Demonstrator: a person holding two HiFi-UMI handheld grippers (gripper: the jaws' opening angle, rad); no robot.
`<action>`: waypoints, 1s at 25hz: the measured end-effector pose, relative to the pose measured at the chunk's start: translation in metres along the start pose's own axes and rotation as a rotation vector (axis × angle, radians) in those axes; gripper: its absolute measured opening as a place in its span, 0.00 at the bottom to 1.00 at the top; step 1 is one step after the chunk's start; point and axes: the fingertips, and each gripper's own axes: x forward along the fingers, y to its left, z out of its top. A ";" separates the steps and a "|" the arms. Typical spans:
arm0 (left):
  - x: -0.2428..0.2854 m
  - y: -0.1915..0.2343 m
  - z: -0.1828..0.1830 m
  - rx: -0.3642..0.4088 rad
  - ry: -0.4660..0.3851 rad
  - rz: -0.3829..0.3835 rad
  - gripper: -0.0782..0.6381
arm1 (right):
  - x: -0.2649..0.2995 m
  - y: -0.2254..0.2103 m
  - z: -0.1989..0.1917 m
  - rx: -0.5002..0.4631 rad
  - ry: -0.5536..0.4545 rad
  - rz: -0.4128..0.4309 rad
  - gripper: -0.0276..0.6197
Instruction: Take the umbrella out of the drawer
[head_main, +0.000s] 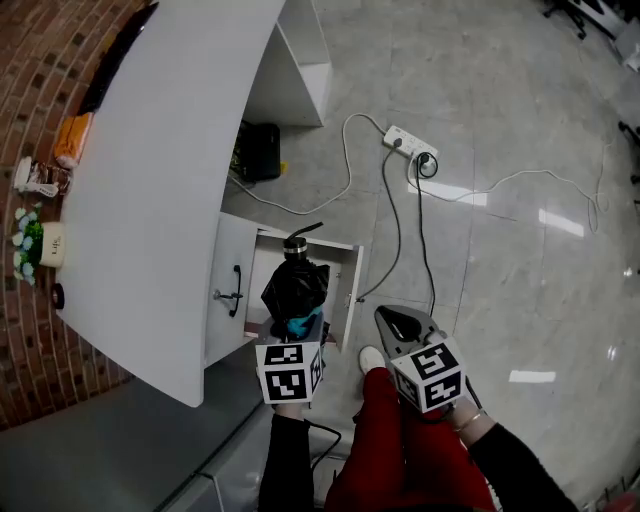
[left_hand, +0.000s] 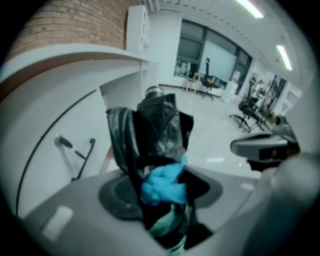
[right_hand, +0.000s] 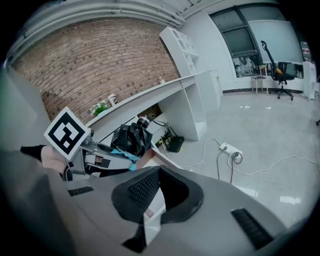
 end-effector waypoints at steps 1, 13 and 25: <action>-0.007 -0.002 0.005 -0.004 -0.015 0.003 0.43 | -0.003 0.000 0.004 -0.008 -0.004 0.000 0.04; -0.081 -0.012 0.046 -0.027 -0.147 0.023 0.43 | -0.039 0.027 0.054 -0.091 -0.061 0.034 0.04; -0.139 -0.028 0.057 -0.060 -0.283 0.020 0.43 | -0.070 0.039 0.082 -0.142 -0.149 0.040 0.04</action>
